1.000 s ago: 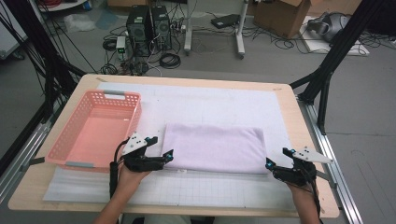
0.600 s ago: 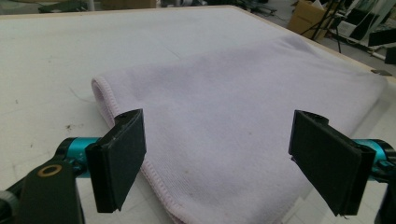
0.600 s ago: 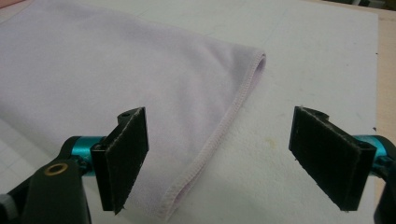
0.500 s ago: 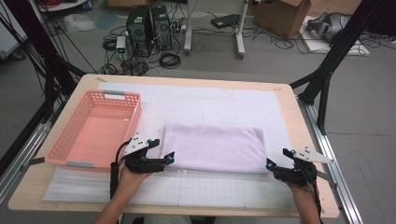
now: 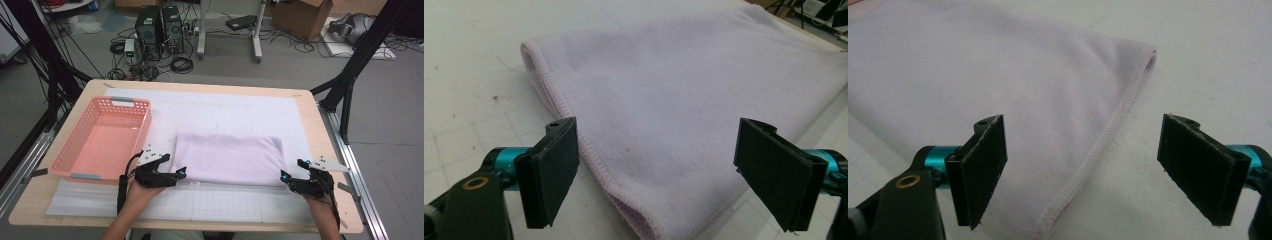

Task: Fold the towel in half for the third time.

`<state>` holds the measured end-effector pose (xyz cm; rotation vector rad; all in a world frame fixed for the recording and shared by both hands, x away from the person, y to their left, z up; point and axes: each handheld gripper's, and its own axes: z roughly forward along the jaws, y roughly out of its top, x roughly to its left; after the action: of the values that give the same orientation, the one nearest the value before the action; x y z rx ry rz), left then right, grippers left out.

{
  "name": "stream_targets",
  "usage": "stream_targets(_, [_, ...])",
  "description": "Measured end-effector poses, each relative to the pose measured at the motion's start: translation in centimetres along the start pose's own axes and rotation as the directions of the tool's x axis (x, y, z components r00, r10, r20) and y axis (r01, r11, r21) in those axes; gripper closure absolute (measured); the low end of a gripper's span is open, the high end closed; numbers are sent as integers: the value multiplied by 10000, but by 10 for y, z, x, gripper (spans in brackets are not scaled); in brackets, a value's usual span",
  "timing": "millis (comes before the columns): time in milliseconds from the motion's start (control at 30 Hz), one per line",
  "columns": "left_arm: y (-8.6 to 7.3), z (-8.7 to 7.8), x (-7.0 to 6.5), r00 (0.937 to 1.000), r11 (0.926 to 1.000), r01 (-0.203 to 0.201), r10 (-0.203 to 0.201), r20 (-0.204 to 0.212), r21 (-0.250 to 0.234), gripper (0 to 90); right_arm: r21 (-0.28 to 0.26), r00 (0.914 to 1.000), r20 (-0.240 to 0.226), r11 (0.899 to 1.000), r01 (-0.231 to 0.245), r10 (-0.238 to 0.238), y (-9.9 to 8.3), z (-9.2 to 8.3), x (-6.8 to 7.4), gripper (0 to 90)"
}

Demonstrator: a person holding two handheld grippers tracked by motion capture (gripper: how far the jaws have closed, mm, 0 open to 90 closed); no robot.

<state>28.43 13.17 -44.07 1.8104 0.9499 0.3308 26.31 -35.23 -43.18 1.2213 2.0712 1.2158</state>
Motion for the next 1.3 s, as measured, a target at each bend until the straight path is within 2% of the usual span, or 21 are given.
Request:
stream_targets(100, [-2,0,1,9999,9996,93,-90,-96,282,189,35,10000,-80,10000,31,-31,2,3,2,186])
stream_targets(233, [-5,0,5,9984,9958,477,-451,-348,776,226,112,9997,-239,9999,92,-90,4,8,6,186])
stream_targets(333, [-7,-1,8,9966,9934,776,-749,-341,844,259,207,9994,-293,9996,169,-163,4,10,7,186])
stream_targets(400, [-8,-1,10,9961,9922,840,-811,-346,920,280,321,9995,-278,9994,155,-146,4,12,9,186])
stream_targets(533, [-10,-1,12,9935,9867,1080,-1025,-504,1212,318,205,9993,-267,9994,277,-272,8,14,11,186])
stream_targets(567, [-11,0,11,9933,9852,1094,-1032,-526,1322,327,213,9991,-315,9994,287,-280,9,14,12,186])
stream_targets(733, [-11,1,6,9958,9868,714,-620,-680,1455,409,243,9976,-479,9983,520,-508,15,22,18,186])
stream_targets(833, [-11,2,3,9961,9873,617,-516,-718,1461,459,274,9964,-658,9981,555,-536,22,31,21,186])
stream_targets(900, [-11,3,2,9968,9876,455,-350,-719,1506,499,257,9949,-840,9980,585,-562,30,39,23,186])
stream_targets(1067, [-11,4,-1,9963,9878,444,-329,-788,1494,580,471,9904,-1190,9960,765,-704,54,68,31,186])
stream_targets(1167, [-11,4,-1,9960,9871,500,-379,-813,1521,615,552,9852,-1537,9948,852,-758,69,83,37,186])
stream_targets(1300, [-10,6,-2,9965,9857,583,-481,-679,1579,692,635,9722,-2034,9892,1317,-1164,89,101,51,186])
